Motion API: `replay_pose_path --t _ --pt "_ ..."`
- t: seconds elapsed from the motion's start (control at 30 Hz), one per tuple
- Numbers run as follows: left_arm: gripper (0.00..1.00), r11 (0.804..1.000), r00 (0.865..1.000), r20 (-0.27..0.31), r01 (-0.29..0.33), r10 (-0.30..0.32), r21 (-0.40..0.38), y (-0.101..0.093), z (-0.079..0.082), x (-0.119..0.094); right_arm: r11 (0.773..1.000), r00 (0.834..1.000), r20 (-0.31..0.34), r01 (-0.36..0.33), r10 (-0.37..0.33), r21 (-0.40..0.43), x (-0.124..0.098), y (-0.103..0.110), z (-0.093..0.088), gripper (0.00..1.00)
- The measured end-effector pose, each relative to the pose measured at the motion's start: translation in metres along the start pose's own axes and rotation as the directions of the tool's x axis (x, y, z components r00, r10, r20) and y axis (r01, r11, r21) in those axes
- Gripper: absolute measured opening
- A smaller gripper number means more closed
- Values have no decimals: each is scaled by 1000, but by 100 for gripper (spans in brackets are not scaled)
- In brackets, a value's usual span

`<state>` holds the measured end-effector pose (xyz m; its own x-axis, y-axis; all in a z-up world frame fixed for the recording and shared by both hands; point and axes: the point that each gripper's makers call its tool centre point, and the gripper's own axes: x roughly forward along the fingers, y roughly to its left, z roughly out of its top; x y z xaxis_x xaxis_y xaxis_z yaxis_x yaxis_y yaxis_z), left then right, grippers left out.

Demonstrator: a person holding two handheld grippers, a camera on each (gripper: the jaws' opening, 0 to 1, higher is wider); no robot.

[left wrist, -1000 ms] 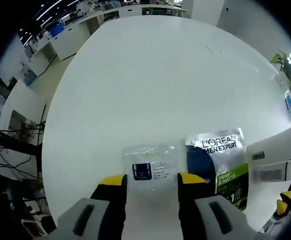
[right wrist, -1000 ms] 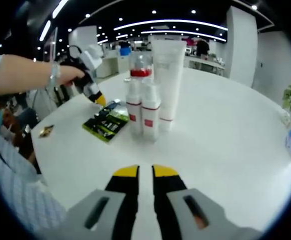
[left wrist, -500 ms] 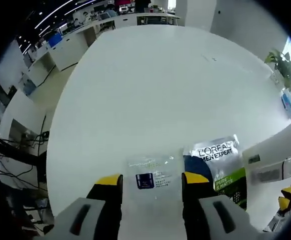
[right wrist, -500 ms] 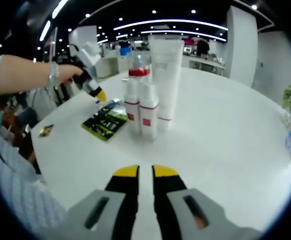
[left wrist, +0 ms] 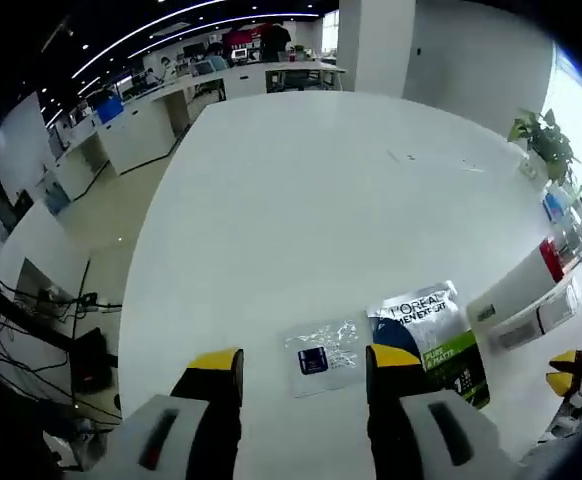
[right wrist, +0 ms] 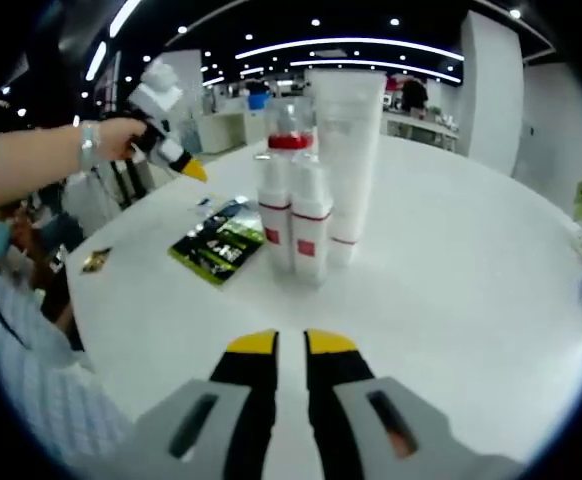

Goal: Arrange the skincare products in the storage area until every visible bottle or jar stands upright without overlapping.

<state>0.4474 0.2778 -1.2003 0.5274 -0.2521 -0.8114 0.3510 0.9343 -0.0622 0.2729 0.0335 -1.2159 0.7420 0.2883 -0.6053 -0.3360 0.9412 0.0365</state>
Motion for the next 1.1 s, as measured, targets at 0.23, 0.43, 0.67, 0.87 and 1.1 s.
replay_pose_path --t 0.23,0.43,0.67,0.87,1.1 --pt "67 996 983 161 86 -84 -4 -5 -18 -45 999 999 -4 -36 36 -25 9 6 8 9" --pt "69 997 970 232 75 -67 -22 8 -59 -84 995 997 -5 -83 83 -52 24 20 19 9" --pt "69 1000 985 172 9 -4 -29 27 -113 -98 987 991 -5 -131 132 -87 36 39 28 9" --pt "69 980 986 168 51 -18 -193 33 -156 -108 979 986 -11 -168 168 -115 47 53 35 9" --pt "68 951 994 105 58 -28 -303 35 -200 -99 972 981 -13 -193 193 -136 55 67 43 9"
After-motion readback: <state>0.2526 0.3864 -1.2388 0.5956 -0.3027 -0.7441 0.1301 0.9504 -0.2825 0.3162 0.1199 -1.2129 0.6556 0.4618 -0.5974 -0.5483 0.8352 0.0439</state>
